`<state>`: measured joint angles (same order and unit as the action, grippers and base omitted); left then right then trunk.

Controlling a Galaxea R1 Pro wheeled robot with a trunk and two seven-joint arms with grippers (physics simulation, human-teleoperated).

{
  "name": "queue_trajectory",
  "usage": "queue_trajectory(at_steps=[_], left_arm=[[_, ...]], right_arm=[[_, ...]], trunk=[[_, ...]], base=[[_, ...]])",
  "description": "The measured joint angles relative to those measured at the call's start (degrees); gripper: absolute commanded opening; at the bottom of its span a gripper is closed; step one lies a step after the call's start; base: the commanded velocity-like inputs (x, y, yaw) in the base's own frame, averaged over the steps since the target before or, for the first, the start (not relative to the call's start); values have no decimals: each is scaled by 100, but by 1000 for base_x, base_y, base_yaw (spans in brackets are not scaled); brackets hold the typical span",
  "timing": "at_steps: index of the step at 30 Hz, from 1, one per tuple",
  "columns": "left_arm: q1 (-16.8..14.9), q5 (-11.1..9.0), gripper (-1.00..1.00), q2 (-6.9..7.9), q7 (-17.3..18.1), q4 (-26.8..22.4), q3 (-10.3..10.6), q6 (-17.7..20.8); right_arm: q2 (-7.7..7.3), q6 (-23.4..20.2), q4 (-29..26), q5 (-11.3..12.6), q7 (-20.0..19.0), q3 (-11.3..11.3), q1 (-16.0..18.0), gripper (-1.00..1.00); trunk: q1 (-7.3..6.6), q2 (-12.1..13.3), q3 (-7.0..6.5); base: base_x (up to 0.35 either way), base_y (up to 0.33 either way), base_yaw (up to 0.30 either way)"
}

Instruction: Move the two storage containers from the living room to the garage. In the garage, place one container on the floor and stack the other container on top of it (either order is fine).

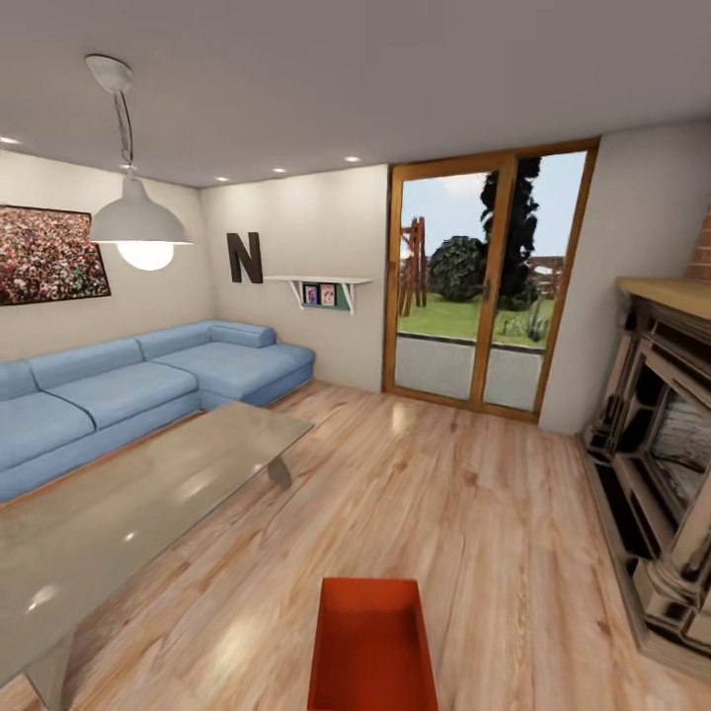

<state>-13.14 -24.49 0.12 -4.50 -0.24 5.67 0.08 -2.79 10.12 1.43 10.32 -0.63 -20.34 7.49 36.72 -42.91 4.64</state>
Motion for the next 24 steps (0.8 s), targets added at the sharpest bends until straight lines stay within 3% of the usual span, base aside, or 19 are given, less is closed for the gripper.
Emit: queue_trajectory(at_steps=[8,16,24], left_arm=[[0,-1,100,0,0,0,0,-2],[-1,7,100,-2,0,0,3,-3],[-1,16,100,-3,0,0,4,-8]], right_arm=[[-5,-5,0,0,0,0,0,100],[-36,-15,0,-28,-66,11,-1,100],[-29,-11,0,-2,-21,22,-1,100]], trunk=[[1,0,0],[1,0,0],[3,1,0]], base=[[265,0,229],[185,0,8],[27,0,-4]])
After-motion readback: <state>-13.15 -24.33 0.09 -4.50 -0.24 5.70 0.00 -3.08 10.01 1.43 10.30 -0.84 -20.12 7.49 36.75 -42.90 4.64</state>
